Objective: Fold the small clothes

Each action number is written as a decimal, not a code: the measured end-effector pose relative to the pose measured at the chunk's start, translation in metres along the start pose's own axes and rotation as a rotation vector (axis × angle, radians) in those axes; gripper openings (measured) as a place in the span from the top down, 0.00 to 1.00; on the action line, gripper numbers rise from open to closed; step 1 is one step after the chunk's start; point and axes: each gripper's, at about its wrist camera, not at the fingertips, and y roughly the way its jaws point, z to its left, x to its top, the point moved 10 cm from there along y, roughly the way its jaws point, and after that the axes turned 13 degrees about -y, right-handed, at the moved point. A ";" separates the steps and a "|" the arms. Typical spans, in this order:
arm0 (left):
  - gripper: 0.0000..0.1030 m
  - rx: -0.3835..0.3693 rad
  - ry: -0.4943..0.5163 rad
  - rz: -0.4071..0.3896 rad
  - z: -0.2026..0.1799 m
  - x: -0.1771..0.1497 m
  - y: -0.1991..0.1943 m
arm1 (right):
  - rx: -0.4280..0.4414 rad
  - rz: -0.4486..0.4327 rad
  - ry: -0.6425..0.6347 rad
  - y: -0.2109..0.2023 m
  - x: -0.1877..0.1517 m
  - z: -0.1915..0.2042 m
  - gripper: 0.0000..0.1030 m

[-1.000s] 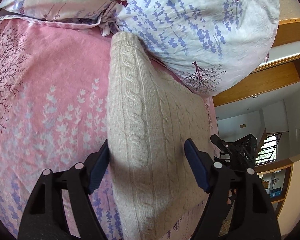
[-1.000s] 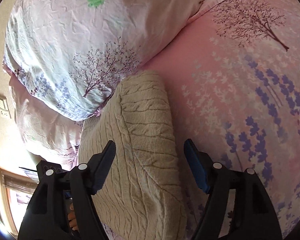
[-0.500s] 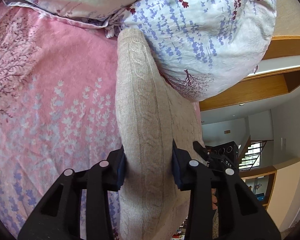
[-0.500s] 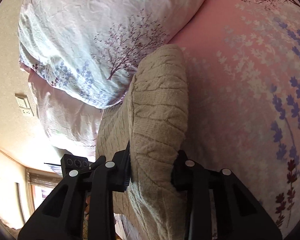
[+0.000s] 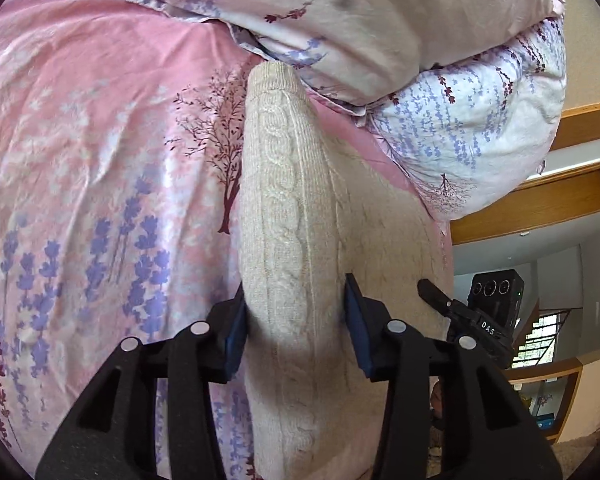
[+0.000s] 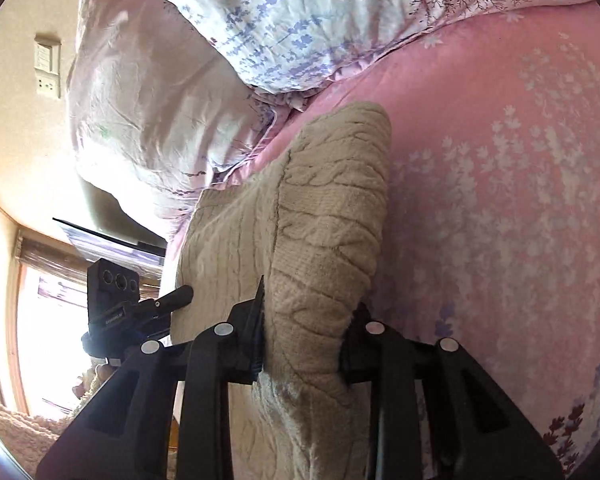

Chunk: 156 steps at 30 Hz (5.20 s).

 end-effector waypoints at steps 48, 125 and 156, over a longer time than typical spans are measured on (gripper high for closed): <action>0.15 0.411 0.498 -0.330 -0.045 -0.051 -0.012 | -0.397 -0.105 -0.447 -0.046 -0.022 0.039 0.72; 0.02 0.633 0.409 -0.363 -0.001 -0.132 -0.021 | -0.692 -0.021 -0.462 -0.055 -0.121 0.009 0.05; 0.02 0.618 0.426 -0.380 -0.002 -0.134 -0.022 | -0.696 -0.034 -0.476 -0.052 -0.122 0.010 0.01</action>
